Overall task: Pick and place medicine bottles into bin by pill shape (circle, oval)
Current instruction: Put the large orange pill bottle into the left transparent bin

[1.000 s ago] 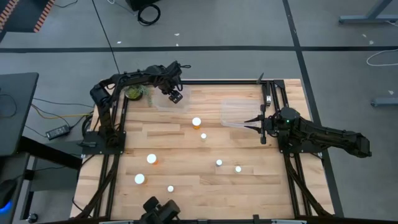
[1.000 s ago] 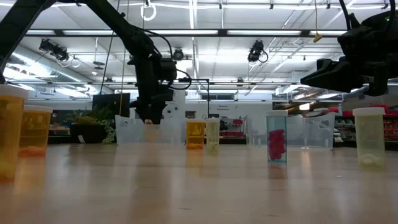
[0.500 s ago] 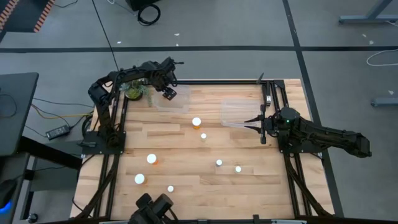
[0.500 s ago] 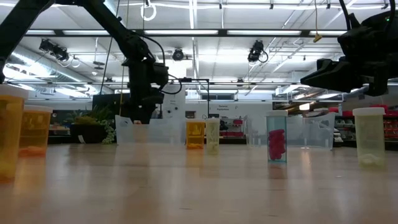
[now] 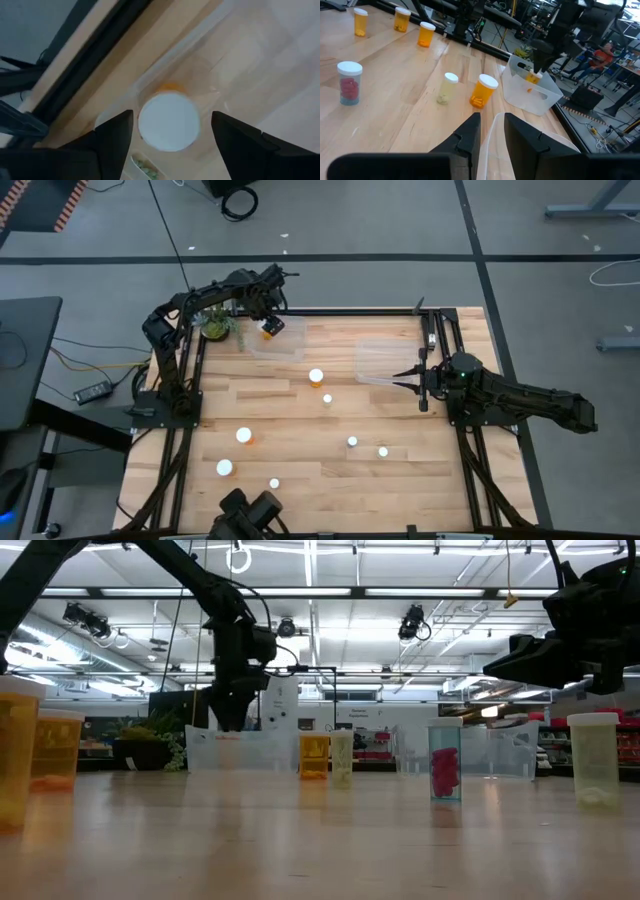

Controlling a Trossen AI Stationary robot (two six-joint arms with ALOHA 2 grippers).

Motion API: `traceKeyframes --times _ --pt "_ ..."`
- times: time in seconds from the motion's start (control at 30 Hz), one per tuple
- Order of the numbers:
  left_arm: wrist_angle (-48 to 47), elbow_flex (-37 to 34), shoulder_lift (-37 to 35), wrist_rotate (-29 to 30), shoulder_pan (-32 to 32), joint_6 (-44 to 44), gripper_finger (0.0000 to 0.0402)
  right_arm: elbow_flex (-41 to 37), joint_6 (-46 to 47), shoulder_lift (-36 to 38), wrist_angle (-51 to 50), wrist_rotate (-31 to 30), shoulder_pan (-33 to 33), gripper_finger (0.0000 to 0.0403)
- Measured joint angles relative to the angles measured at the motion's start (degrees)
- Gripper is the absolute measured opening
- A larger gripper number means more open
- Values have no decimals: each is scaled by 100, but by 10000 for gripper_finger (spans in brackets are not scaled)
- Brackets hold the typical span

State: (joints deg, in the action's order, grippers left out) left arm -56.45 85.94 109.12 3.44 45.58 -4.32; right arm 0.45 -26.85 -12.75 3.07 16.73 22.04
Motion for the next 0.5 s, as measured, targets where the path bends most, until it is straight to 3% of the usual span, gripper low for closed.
traceKeyframes --times 0.5 --pt "178 270 0 -471 -1424 -536 277 0 0 0 0 0 0 93"
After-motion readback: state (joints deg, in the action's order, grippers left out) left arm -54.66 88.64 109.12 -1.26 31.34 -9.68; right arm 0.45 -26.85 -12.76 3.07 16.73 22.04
